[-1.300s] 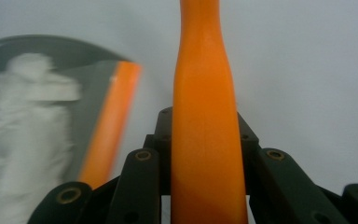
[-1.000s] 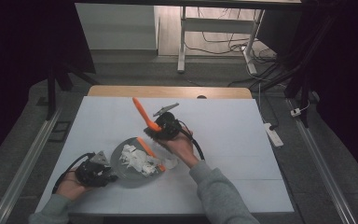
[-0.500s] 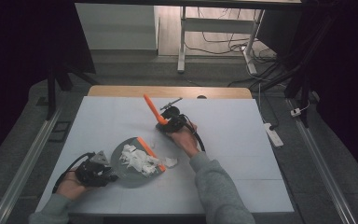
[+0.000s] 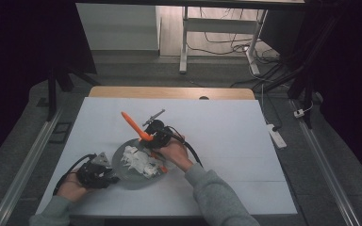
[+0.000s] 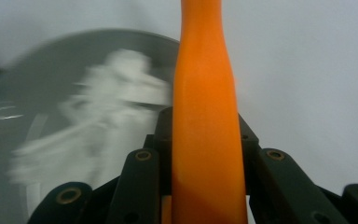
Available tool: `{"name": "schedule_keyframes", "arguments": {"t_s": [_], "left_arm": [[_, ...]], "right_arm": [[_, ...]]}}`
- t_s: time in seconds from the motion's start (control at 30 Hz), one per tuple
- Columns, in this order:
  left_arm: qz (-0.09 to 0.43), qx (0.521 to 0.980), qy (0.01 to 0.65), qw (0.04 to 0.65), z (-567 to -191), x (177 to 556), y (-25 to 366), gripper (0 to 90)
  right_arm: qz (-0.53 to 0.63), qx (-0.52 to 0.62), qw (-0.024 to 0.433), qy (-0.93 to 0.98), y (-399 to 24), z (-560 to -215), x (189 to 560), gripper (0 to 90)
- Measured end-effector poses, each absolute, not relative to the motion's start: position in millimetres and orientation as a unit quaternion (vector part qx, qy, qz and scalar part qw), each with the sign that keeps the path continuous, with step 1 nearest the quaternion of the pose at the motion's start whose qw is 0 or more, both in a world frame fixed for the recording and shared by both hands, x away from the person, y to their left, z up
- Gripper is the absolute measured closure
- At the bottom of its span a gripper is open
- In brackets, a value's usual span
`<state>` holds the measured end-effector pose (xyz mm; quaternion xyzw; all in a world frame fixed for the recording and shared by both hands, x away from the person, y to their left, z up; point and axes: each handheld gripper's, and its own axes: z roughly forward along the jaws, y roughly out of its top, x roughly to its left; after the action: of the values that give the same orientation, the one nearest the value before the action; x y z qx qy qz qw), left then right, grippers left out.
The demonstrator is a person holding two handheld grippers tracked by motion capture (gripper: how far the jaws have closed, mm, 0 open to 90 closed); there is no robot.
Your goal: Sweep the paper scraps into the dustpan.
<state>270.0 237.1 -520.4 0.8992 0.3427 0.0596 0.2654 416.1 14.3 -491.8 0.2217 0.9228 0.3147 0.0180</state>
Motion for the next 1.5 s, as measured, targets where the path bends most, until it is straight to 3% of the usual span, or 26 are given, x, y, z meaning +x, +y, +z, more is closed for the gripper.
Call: {"name": "schedule_keyframes", "arguments": {"t_s": [0.17, 0.37, 0.8, 1.5], "left_arm": [[0.061, 0.900, 0.342, 0.264, -520.3, 270.0, 236.1, 61.6], [0.060, 0.901, 0.339, 0.265, -520.6, 269.2, 235.8, 61.6], [0.056, 0.905, 0.329, 0.265, -521.2, 265.7, 234.9, 61.6], [0.056, 0.907, 0.326, 0.261, -521.4, 265.1, 232.1, 61.7]], "right_arm": [[0.354, 0.208, 0.026, 0.911, 8.9, -468.1, 405.7, 71.1], [0.391, 0.258, 0.060, 0.882, -29.1, -452.2, 412.8, 71.1], [0.372, 0.340, 0.085, 0.860, -98.8, -474.3, 399.6, 71.1], [0.362, 0.317, 0.056, 0.875, -52.3, -498.9, 388.6, 71.1]]}}
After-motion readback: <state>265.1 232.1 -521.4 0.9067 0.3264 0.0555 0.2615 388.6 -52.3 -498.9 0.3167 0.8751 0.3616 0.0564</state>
